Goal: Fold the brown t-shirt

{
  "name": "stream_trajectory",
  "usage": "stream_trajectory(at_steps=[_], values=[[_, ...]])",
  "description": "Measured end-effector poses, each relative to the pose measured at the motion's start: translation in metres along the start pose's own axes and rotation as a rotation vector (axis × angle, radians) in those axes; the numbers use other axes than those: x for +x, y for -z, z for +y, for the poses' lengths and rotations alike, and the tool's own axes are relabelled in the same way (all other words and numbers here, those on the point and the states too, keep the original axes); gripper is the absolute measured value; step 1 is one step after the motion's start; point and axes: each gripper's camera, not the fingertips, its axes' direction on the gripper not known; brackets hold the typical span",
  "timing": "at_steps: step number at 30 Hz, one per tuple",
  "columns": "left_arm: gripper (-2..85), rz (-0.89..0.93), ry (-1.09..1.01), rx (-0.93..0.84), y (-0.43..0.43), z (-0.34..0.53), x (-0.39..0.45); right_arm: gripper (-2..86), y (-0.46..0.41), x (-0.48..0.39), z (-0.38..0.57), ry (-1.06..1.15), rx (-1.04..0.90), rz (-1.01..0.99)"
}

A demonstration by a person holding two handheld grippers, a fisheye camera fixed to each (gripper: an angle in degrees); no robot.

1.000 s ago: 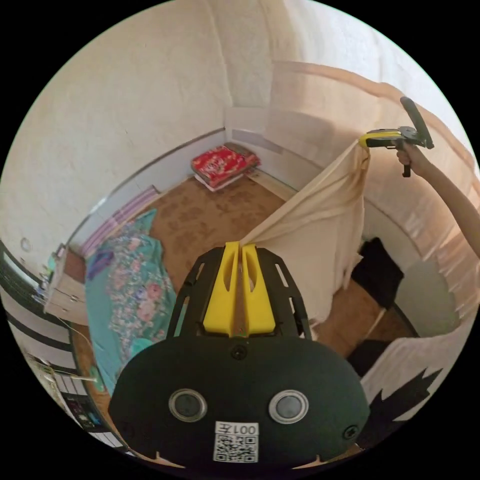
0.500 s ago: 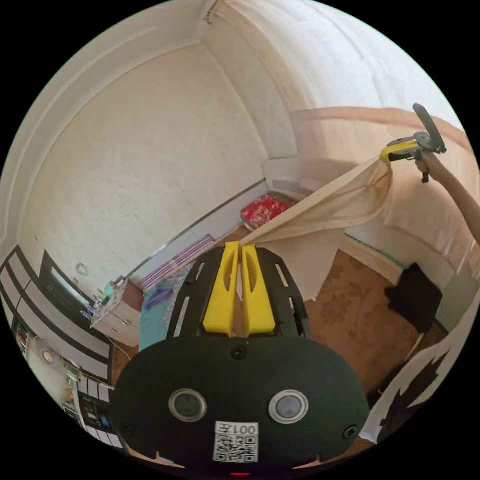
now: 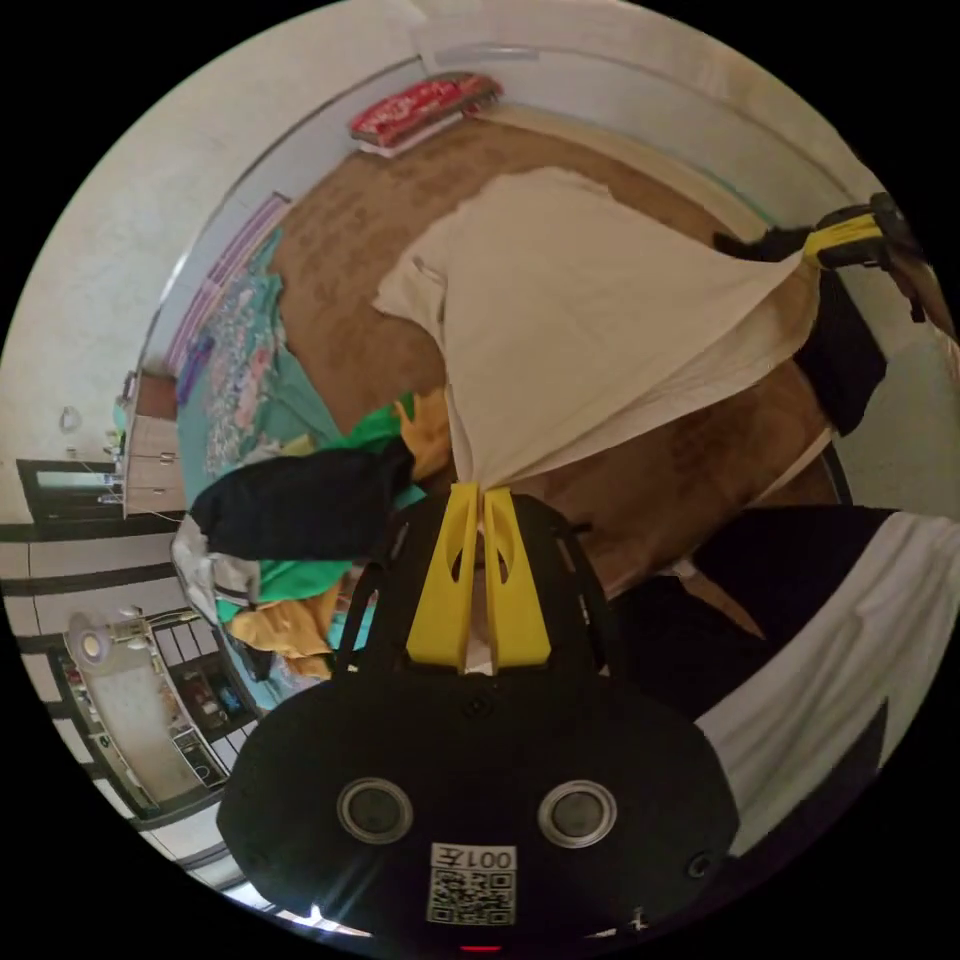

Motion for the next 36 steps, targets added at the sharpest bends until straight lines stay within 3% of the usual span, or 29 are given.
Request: stream_trajectory(at_steps=[4,13,21,24,26,29,32,36], values=[[-1.0,0.053,-0.009,-0.05,-0.048,-0.014,0.021,1.6,-0.093,-0.014,0.003,-0.03,-0.123,-0.034],[-1.0,-0.017,-0.106,-0.099,-0.113,-0.036,0.045,8.1,-0.177,-0.01,0.031,-0.336,0.022,-0.158],[-1.0,-0.022,-0.115,-0.166,-0.162,-0.056,0.057,6.2,-0.244,-0.029,0.02,-0.526,-0.09,0.01],[-1.0,0.031,-0.04,-0.199,-0.169,-0.061,0.048,1.9,-0.25,-0.055,0.017,-0.426,-0.188,0.091],[-1.0,0.031,-0.017,-0.196,-0.168,-0.068,0.04,1.1,-0.244,-0.058,0.018,-0.403,-0.2,0.069],[-1.0,-0.013,-0.078,-0.113,-0.157,-0.103,0.018,0.5,-0.21,-0.025,0.006,-0.427,-0.068,0.032],[-1.0,-0.027,-0.032,0.017,-0.136,-0.178,-0.036,0.3,-0.165,0.041,-0.049,-0.325,0.073,0.088],[-1.0,-0.181,0.076,0.218,-0.055,-0.306,-0.13,0.1,-0.04,0.138,-0.158,-0.279,0.317,0.196]])
